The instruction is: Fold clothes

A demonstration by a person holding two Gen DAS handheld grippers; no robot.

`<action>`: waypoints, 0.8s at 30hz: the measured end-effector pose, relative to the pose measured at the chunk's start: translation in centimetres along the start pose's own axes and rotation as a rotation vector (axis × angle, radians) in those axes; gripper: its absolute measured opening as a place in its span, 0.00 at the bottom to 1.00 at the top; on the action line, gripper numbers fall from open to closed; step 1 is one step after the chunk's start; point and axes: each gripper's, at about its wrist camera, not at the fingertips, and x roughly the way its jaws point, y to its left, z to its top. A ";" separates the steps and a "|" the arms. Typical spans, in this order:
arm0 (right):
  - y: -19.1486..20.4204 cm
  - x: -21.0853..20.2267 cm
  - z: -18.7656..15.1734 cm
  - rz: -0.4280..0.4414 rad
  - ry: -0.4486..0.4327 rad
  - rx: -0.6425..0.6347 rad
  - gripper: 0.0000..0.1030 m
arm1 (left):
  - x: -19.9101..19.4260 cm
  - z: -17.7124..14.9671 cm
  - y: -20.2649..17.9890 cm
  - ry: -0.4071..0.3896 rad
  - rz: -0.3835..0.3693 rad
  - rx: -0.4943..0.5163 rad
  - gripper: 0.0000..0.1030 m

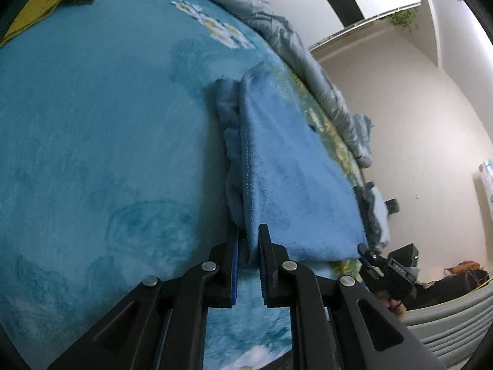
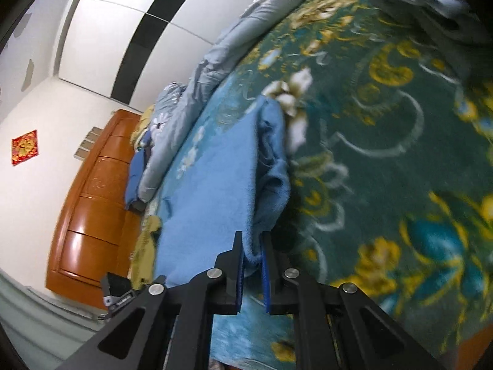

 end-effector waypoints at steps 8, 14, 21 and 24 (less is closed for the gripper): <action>0.2 0.3 -0.6 -0.061 -0.007 -0.027 0.13 | 0.2 -0.2 -1.1 -0.015 0.054 0.061 0.14; 1.2 0.3 -1.2 -0.137 -0.008 -0.101 0.15 | -0.7 0.1 -1.3 -0.042 0.094 0.042 0.34; 1.9 -1.0 -1.6 -0.194 -0.050 -0.155 0.63 | -3.3 0.2 -3.1 -0.172 0.177 0.108 0.61; 2.5 -1.5 -1.6 -0.217 -0.078 -0.191 0.76 | -4.5 0.1 -4.0 -0.228 0.198 0.152 0.69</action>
